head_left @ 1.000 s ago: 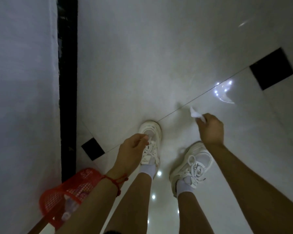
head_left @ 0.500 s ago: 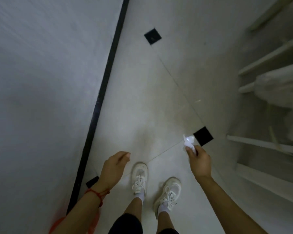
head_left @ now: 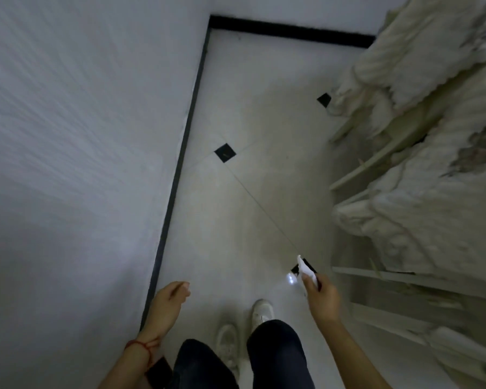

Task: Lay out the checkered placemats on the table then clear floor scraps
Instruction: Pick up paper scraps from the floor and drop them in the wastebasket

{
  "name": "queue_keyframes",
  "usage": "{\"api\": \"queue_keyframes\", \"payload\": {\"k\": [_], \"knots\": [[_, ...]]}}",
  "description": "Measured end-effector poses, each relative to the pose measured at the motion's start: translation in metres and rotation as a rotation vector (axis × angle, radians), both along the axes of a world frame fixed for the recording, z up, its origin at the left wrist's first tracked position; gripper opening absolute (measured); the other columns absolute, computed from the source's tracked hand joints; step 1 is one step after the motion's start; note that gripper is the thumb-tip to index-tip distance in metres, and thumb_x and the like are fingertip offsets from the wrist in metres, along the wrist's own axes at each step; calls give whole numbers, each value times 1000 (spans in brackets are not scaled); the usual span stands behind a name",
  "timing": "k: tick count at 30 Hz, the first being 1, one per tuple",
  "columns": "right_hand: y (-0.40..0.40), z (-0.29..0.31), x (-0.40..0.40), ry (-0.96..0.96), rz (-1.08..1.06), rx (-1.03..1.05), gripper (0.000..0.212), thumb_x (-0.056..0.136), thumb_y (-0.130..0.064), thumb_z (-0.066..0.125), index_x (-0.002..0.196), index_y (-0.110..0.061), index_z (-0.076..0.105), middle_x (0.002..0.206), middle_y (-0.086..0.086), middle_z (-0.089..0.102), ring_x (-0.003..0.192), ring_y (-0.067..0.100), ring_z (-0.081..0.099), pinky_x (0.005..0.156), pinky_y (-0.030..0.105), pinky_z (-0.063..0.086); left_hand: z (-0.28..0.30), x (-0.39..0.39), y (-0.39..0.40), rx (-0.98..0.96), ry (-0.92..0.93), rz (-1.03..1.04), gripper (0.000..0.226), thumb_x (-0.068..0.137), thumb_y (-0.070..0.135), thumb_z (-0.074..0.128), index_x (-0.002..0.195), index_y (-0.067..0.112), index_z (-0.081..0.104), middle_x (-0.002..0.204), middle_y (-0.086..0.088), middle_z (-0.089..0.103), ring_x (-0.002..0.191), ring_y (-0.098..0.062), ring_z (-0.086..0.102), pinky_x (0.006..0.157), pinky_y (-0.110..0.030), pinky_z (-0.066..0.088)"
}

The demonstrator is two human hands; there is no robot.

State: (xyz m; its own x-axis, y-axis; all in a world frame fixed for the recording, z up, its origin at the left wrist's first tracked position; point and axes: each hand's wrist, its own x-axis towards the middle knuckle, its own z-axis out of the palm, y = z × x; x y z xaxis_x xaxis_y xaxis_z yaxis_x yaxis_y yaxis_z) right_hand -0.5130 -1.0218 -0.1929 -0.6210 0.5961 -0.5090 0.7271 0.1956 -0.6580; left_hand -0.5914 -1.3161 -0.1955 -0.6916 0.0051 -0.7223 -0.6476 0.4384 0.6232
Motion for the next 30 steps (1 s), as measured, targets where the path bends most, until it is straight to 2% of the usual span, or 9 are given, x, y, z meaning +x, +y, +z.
{"api": "queue_keyframes", "payload": {"k": [4,7,9,11,16,19,22,27,30], "knots": [[24,14,-22,14,-53,-25,28,91,-17,53,80,8,60,68,17,60,64,29,57,53,21,35,20,-68,34,22,37,-14,13,94,21,47,96,15,59,85,0,62,89,-21,56,76,-28,42],[42,23,-55,3,-89,-51,17,92,-17,51,83,-10,63,74,3,61,70,13,56,60,17,40,33,-128,68,39,74,-13,13,93,19,48,92,13,59,80,0,62,84,-22,57,70,-26,43],[59,25,-83,-27,-126,-60,25,92,-18,51,79,0,62,68,4,57,68,18,53,60,25,42,42,-165,87,38,80,-18,13,93,17,48,93,10,59,79,-2,61,81,-22,56,66,-22,42],[73,32,-115,-27,-148,-94,21,91,-18,51,79,-5,62,67,2,57,72,22,54,58,27,42,51,-197,103,33,74,-29,15,94,18,47,94,9,59,82,-5,61,81,-21,56,65,-21,42],[96,50,-207,22,-26,-123,30,92,-25,49,117,-15,64,102,-1,69,101,20,64,81,27,46,65,-261,122,25,41,14,15,94,19,47,95,9,59,88,-8,61,85,-23,56,65,-22,42],[109,61,-276,22,-33,-130,27,92,-24,50,101,-7,69,81,1,66,82,18,63,62,20,42,67,-293,124,30,32,51,15,93,16,50,93,7,61,86,-9,63,85,-25,58,65,-22,44],[120,73,-353,43,-17,-108,22,91,-24,53,72,-16,61,62,-7,57,65,15,55,53,17,36,61,-339,125,22,10,93,15,93,18,50,87,10,62,85,-8,64,85,-25,59,67,-25,45],[149,69,-473,78,-86,-80,26,84,-28,54,63,-12,56,53,-5,51,59,17,52,53,22,38,53,-455,134,25,-13,127,19,93,18,49,82,12,62,84,-11,64,85,-28,59,70,-29,45],[169,66,-529,89,-151,-71,24,82,-32,56,74,-13,68,64,3,63,70,24,61,66,33,45,61,-535,147,23,-20,117,22,93,19,49,75,16,61,82,-10,65,82,-27,59,66,-26,45]]}}
